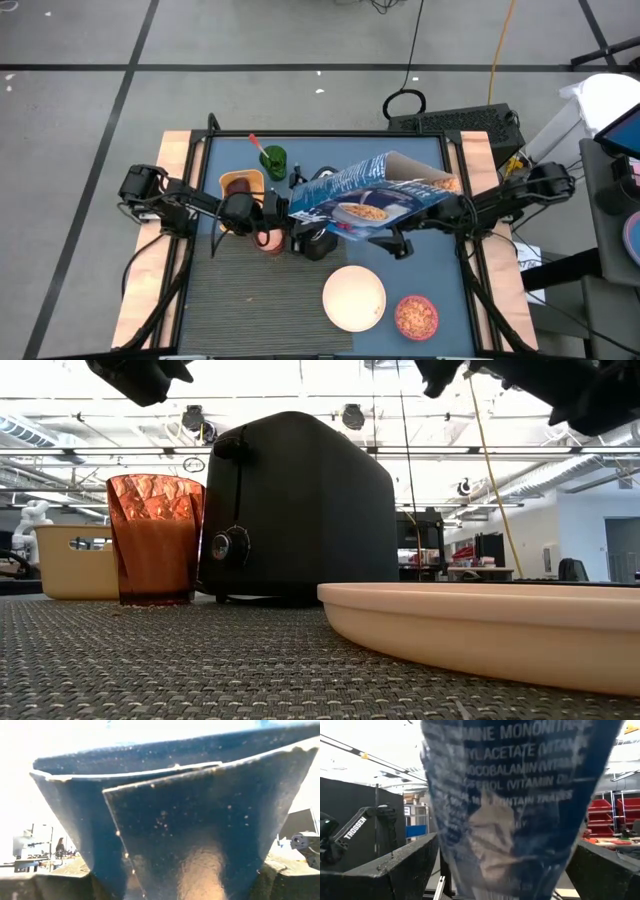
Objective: Arrange a breakfast setting
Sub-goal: Put the cereal from the blue cereal box into the red bowl
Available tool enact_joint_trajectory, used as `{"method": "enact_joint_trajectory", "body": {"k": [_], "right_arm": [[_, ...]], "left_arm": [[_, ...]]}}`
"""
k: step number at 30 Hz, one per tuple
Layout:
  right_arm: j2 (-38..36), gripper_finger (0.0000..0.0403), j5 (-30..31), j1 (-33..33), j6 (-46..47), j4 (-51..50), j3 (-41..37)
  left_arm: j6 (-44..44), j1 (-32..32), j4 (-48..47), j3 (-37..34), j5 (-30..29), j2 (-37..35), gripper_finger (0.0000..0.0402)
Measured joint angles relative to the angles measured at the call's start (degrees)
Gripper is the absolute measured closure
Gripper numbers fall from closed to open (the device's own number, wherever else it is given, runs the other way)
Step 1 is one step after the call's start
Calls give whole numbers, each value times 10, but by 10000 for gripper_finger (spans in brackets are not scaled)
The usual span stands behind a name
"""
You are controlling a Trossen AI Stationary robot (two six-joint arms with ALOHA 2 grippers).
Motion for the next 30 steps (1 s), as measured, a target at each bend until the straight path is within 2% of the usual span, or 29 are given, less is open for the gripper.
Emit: {"method": "enact_joint_trajectory", "body": {"k": [5, 17, 23, 30], "right_arm": [[18, 10, 0, 1, -39, 3, 15], [24, 10, 2, 4, -39, 18, 21], [24, 13, 31, 4, -41, 34, 21], [23, 60, 32, 4, -37, 52, 21]], "left_arm": [[2, -1, 0, 0, 1, 0, 112], [5, -1, 0, 0, 2, 0, 112], [11, 0, -2, 0, -3, 0, 112], [11, 0, -5, 0, -2, 0, 112]]}}
